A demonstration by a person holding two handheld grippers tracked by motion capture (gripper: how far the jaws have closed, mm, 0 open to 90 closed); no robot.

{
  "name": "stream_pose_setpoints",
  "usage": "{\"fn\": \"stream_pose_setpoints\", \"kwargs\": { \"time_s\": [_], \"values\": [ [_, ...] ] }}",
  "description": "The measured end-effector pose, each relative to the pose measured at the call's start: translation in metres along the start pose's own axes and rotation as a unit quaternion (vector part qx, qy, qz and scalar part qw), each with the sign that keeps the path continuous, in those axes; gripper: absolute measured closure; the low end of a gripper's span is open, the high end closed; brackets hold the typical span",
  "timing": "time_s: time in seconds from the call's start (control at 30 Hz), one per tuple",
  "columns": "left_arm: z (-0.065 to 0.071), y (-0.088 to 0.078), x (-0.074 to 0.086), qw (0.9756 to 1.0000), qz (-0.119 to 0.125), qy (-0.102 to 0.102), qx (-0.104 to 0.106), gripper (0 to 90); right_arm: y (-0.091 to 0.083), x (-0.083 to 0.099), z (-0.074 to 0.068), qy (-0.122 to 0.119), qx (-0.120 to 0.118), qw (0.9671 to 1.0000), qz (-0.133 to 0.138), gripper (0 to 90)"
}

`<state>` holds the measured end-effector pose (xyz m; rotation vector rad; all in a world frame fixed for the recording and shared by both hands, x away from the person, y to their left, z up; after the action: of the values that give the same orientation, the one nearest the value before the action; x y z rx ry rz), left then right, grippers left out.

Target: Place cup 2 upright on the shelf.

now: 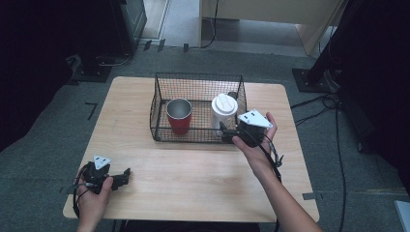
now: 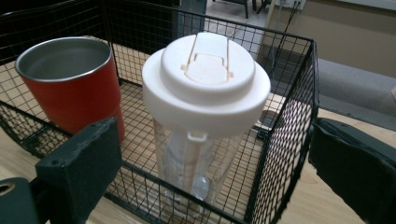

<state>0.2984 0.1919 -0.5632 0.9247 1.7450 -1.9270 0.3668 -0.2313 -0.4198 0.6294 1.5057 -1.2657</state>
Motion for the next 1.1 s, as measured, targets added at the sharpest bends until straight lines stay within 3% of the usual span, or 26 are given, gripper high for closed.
{"fn": "stream_pose_setpoints", "kwargs": {
  "time_s": [0.47,1.1],
  "values": [
    [0.000,0.000,0.000,1.0000,0.000,0.000,0.000,0.0,-0.032,0.027,0.011,0.014,-0.014,0.9998,0.010,2.7],
    [0.000,0.000,0.000,1.0000,-0.001,0.001,0.000,0.0,-0.061,0.099,0.061,0.062,0.010,0.9975,-0.032,2.7]
  ]
}}
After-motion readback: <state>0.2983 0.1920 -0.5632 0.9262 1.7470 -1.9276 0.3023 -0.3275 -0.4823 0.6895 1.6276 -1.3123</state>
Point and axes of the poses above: each handheld gripper's, and its own axes: y roughly forward along the jaws, x roughly out of its underside, z roughly to its right, the point moved 6 cm from there along y, roughly forward along the jaws, and after that the axes turned 2 degrees about -y, right-handed, at the moved point
